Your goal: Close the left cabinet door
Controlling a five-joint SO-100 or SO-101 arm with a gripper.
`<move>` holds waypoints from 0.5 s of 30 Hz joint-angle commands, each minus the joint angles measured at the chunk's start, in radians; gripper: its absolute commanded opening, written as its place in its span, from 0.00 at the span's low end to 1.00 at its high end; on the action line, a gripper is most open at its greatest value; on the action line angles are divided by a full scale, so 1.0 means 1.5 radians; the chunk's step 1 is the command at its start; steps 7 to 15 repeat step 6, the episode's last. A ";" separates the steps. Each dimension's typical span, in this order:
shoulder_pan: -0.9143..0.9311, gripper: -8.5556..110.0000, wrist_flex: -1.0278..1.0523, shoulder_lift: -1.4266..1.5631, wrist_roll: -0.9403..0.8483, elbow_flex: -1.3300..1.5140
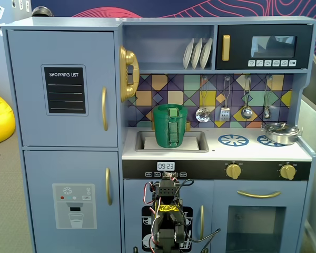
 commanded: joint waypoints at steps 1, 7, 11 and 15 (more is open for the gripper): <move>0.009 0.12 0.109 -0.004 0.029 0.012; 0.009 0.13 0.109 -0.004 0.029 0.012; 0.009 0.13 0.109 -0.004 0.029 0.012; 0.009 0.13 0.109 -0.004 0.029 0.012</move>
